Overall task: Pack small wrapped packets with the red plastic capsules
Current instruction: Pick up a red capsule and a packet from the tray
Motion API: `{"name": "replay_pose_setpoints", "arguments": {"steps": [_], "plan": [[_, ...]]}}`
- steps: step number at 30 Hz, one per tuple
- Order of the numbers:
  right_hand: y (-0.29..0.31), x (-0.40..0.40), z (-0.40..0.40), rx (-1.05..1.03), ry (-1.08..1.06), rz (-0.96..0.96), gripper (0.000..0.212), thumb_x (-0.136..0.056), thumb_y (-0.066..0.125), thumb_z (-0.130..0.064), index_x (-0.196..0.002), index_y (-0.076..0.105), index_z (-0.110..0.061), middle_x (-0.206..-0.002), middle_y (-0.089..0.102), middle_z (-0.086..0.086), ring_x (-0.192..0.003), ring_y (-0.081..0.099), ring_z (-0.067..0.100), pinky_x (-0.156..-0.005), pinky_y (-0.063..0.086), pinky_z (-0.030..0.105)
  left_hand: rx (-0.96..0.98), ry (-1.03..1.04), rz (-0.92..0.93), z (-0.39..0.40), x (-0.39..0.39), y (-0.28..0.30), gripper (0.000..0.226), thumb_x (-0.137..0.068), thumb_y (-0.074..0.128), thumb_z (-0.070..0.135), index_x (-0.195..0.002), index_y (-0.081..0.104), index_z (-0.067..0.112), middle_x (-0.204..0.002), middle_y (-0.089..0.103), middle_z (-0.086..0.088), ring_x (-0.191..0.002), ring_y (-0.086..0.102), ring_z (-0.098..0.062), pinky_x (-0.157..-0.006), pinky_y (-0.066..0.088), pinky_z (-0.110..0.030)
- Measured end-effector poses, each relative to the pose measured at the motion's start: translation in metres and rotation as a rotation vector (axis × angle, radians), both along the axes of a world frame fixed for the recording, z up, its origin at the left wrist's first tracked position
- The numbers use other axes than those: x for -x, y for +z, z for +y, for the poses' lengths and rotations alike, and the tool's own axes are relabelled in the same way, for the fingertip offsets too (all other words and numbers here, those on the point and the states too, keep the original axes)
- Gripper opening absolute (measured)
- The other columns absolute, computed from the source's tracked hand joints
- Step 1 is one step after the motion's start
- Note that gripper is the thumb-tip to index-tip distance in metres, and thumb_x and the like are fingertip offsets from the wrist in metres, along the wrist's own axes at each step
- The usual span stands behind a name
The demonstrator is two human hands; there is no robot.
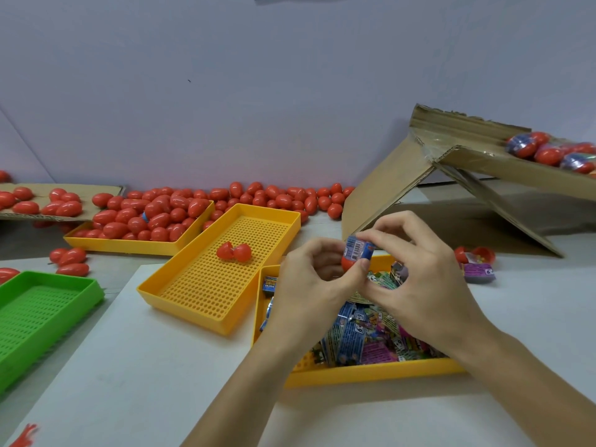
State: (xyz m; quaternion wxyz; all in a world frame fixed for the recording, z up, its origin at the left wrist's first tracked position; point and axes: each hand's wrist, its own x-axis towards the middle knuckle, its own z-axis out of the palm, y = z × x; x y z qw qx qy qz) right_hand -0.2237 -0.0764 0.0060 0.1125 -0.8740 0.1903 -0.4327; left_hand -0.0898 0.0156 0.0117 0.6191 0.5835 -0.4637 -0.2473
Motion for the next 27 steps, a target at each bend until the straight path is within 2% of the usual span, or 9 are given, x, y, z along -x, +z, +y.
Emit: {"name": "replay_pose_setpoints", "arguments": {"steps": [4, 7, 9, 11, 13, 15, 19, 23, 27], "plan": [[0.0017, -0.0001, 0.0019, 0.01, 0.051, 0.0, 0.039, -0.081, 0.08, -0.018, -0.118, 0.07, -0.008, -0.111, 0.054, 0.0, -0.101, 0.055, 0.012, -0.08, 0.054, 0.028, -0.04, -0.023, 0.003, 0.0009, -0.0018, 0.0018, 0.016, -0.086, 0.076, 0.013, -0.093, 0.063, 0.021, -0.087, 0.074, -0.007, -0.085, 0.073, -0.025, -0.074, 0.062, -0.032], [0.0019, -0.0005, 0.003, -0.001, 0.073, 0.01, 0.042, -0.08, 0.082, -0.016, -0.119, 0.069, -0.009, -0.111, 0.055, 0.0, -0.101, 0.055, 0.011, -0.082, 0.055, 0.03, -0.084, -0.072, 0.046, 0.0028, 0.0003, 0.0031, 0.016, -0.091, 0.069, 0.013, -0.102, 0.059, 0.02, -0.091, 0.074, -0.015, -0.089, 0.071, -0.031, -0.079, 0.06, -0.047], [0.0015, -0.0009, 0.0038, -0.021, 0.093, 0.018, 0.045, -0.078, 0.083, -0.015, -0.121, 0.069, -0.01, -0.112, 0.054, -0.001, -0.103, 0.055, 0.011, -0.082, 0.056, 0.031, -0.102, -0.099, 0.004, 0.0031, 0.0016, 0.0031, 0.018, -0.095, 0.064, 0.014, -0.111, 0.06, 0.022, -0.093, 0.073, -0.012, -0.09, 0.07, -0.029, -0.08, 0.058, -0.049], [0.0014, -0.0008, 0.0042, -0.042, 0.115, 0.022, 0.048, -0.077, 0.083, -0.015, -0.122, 0.068, -0.012, -0.114, 0.053, -0.003, -0.104, 0.055, 0.011, -0.083, 0.056, 0.03, -0.096, -0.129, -0.059, 0.0027, 0.0028, 0.0032, 0.013, -0.098, 0.06, 0.019, -0.111, 0.063, 0.02, -0.089, 0.071, -0.008, -0.085, 0.069, -0.022, -0.077, 0.058, -0.043], [0.0021, -0.0007, 0.0046, -0.054, 0.143, 0.027, 0.047, -0.075, 0.083, -0.018, -0.12, 0.068, -0.014, -0.113, 0.052, -0.006, -0.105, 0.055, 0.009, -0.084, 0.054, 0.027, -0.1, -0.148, -0.121, 0.002, 0.0032, 0.0015, 0.012, -0.101, 0.055, 0.023, -0.103, 0.063, 0.014, -0.08, 0.063, -0.01, -0.072, 0.061, -0.016, -0.067, 0.052, -0.041], [0.0033, -0.0003, 0.0046, -0.063, 0.166, 0.036, 0.044, -0.075, 0.08, -0.022, -0.117, 0.069, -0.015, -0.112, 0.052, -0.007, -0.105, 0.055, 0.007, -0.085, 0.052, 0.024, -0.138, -0.153, -0.19, 0.0012, 0.0028, -0.0006, 0.016, -0.103, 0.051, 0.025, -0.095, 0.058, 0.013, -0.074, 0.055, -0.006, -0.065, 0.054, -0.017, -0.058, 0.047, -0.037], [0.0054, 0.0008, 0.0025, -0.089, 0.199, 0.055, 0.044, -0.075, 0.08, -0.013, -0.118, 0.07, -0.014, -0.112, 0.055, -0.006, -0.106, 0.057, 0.007, -0.087, 0.05, 0.023, -0.192, -0.179, -0.248, 0.0018, 0.0013, -0.0008, 0.018, -0.104, 0.047, 0.028, -0.091, 0.053, 0.017, -0.07, 0.057, 0.0, -0.058, 0.058, -0.007, -0.054, 0.046, -0.02], [0.0078, 0.0007, 0.0021, -0.13, 0.258, 0.043, 0.045, -0.074, 0.08, -0.003, -0.117, 0.07, -0.012, -0.113, 0.059, -0.004, -0.105, 0.058, 0.006, -0.087, 0.049, 0.017, -0.194, -0.194, -0.281, 0.0026, -0.0011, 0.0003, 0.022, -0.104, 0.046, 0.028, -0.085, 0.051, 0.02, -0.063, 0.059, 0.004, -0.055, 0.061, -0.007, -0.052, 0.046, -0.021], [0.0091, 0.001, 0.0032, -0.181, 0.305, 0.027, 0.046, -0.074, 0.08, 0.0, -0.117, 0.069, -0.012, -0.113, 0.059, -0.005, -0.106, 0.058, 0.005, -0.086, 0.048, 0.013, -0.204, -0.229, -0.252, 0.004, -0.0037, 0.0016, 0.027, -0.104, 0.047, 0.028, -0.087, 0.052, 0.009, -0.063, 0.063, -0.007, -0.053, 0.061, -0.01, -0.052, 0.045, -0.023]]}}
